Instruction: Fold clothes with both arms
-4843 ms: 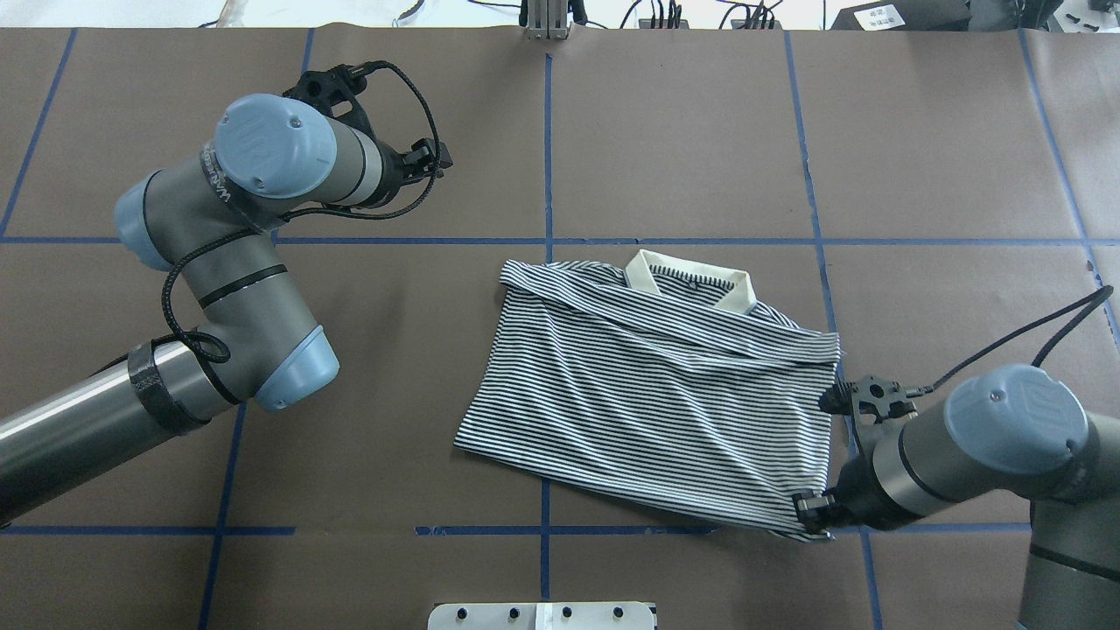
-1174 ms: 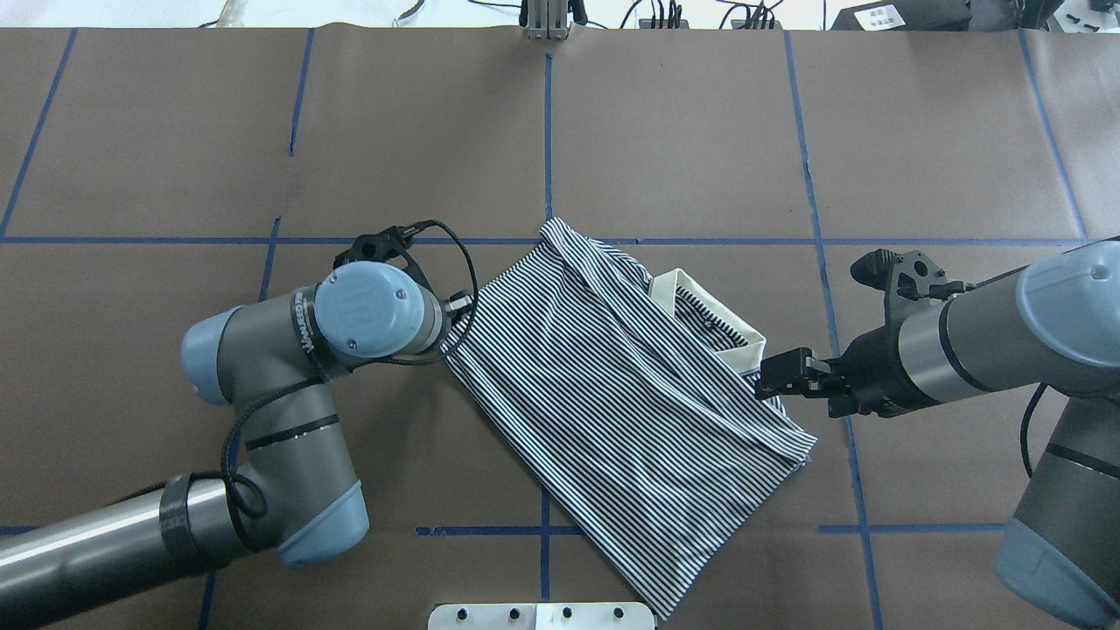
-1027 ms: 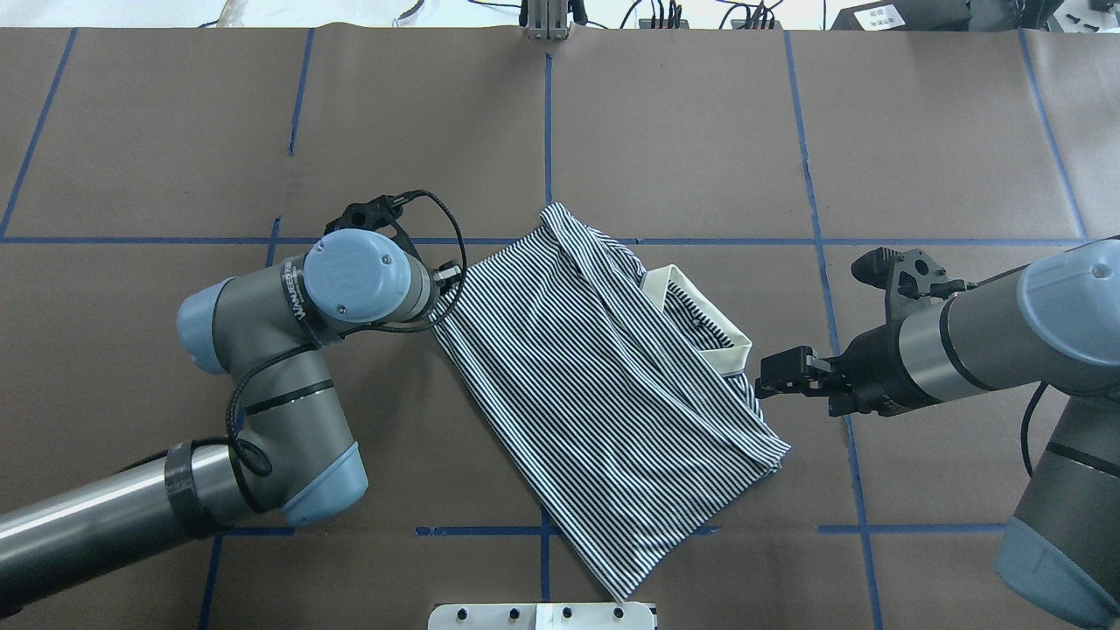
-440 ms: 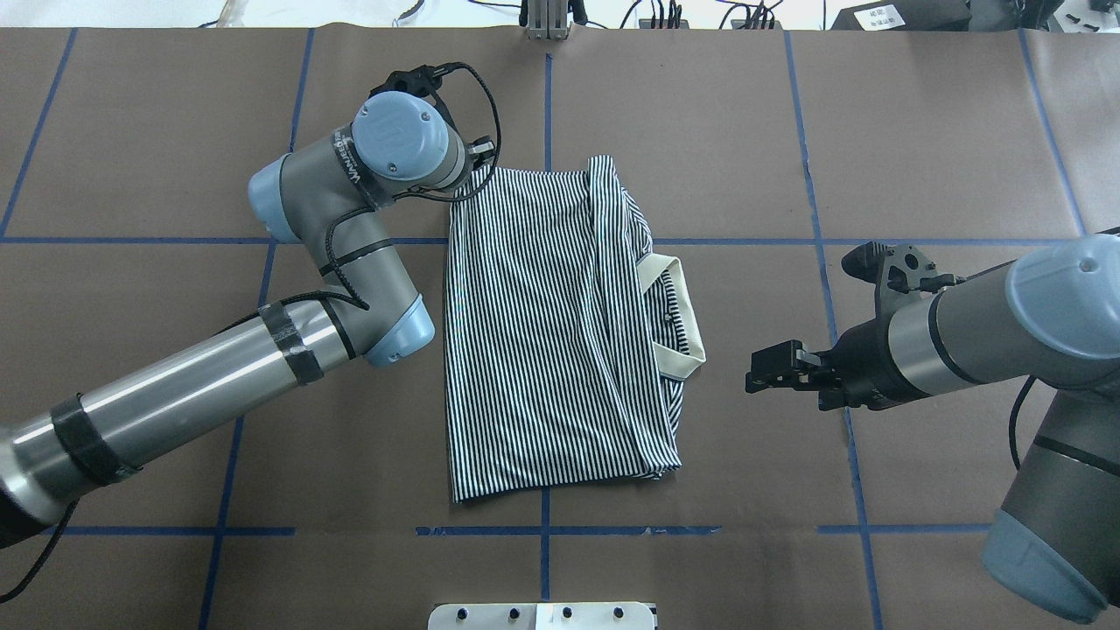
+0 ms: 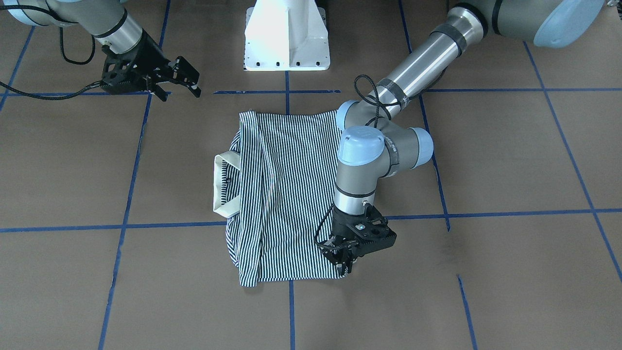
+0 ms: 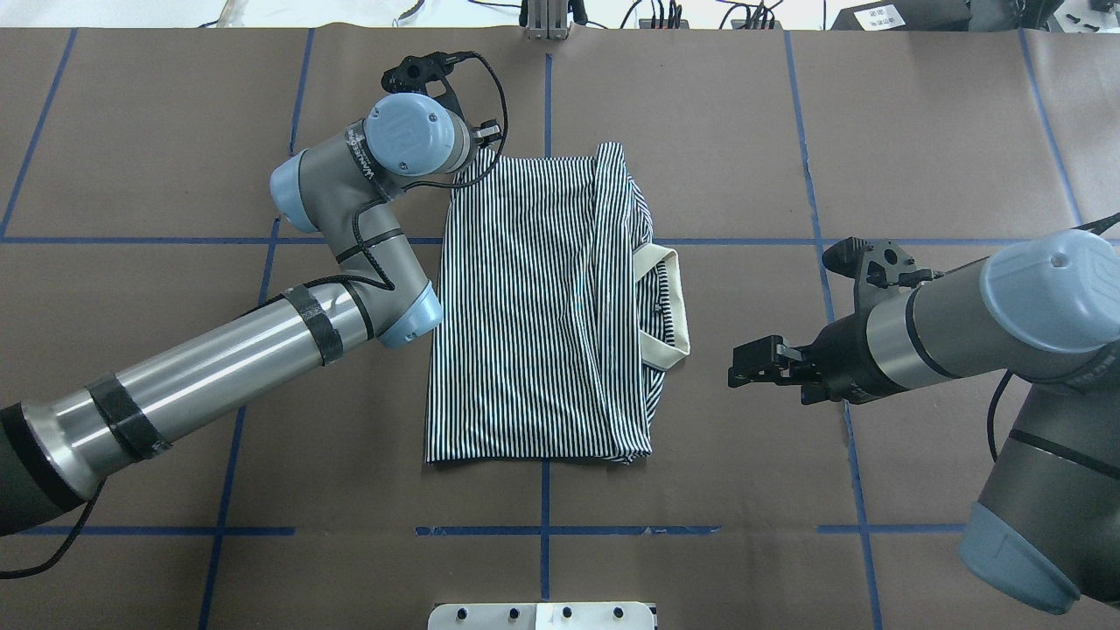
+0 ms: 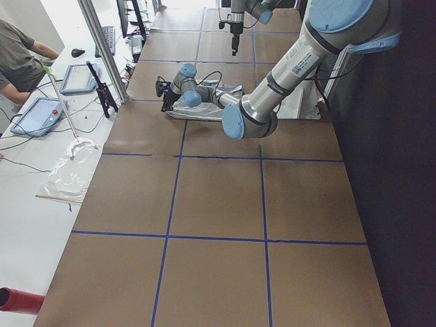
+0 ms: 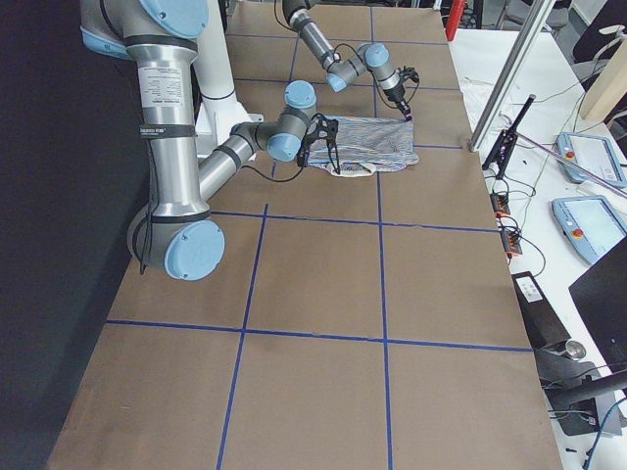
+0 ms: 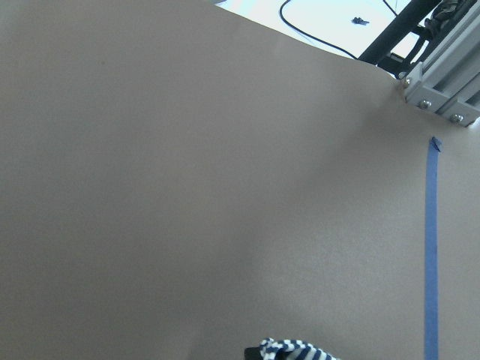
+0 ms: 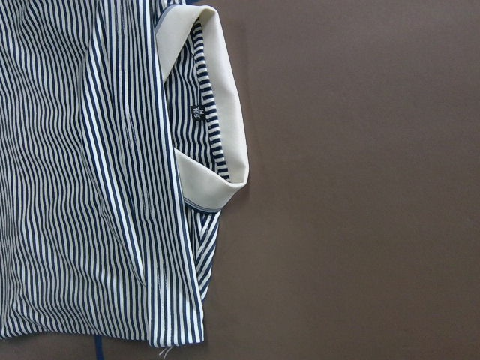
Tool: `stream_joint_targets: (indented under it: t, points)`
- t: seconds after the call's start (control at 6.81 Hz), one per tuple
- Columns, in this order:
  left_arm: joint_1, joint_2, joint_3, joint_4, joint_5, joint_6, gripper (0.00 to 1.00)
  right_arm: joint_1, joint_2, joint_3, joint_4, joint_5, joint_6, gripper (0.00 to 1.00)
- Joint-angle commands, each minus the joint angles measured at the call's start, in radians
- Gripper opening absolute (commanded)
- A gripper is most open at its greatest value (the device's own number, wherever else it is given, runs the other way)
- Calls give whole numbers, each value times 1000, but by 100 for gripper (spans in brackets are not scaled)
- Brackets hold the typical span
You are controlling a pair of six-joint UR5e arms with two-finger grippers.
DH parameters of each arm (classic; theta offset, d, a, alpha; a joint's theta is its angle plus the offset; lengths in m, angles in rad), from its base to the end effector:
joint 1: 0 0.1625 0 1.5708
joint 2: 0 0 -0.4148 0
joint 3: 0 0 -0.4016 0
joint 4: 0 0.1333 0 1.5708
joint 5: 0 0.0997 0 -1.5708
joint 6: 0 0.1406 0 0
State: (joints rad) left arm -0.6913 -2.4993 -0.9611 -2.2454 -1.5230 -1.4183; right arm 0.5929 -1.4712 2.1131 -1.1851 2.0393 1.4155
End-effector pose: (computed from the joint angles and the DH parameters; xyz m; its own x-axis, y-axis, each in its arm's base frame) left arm 0.5930 -0.6725 0.2782 0.5171 -0.2309 -0.8242 0.5960 0.7882 0.1531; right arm -0.3938 -0.3495 0.3143 0.4510 0.1375 0.8819 -0.1095 0.9891 -0.0982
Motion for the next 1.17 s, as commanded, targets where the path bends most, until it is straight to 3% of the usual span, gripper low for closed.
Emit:
stream_joint_targets:
  t: [0.0,0.15,0.29,0.44,0.59,0.73,1.03]
  points:
    - [-22,-3,-5,-8,-5,76,100,-15,20,-27,-5,-74,-16,100]
    - [-48,5,-55,10,-63,114,100,-21,44,-44,-36,-103,-77,100]
    - [-59,41,-112,51,-169,120,100,-28,114,-62,-147,-122,-117,100]
    - [-59,125,-252,140,-180,157,100,-47,218,-76,-324,-154,-198,100]
    - [-60,210,-401,201,-181,203,100,-100,312,-112,-476,-253,-228,100]
    - [-60,277,-494,216,-181,205,100,-143,416,-187,-545,-316,-230,100]
    - [-60,307,-538,217,-183,205,100,-214,524,-319,-580,-320,-230,100]
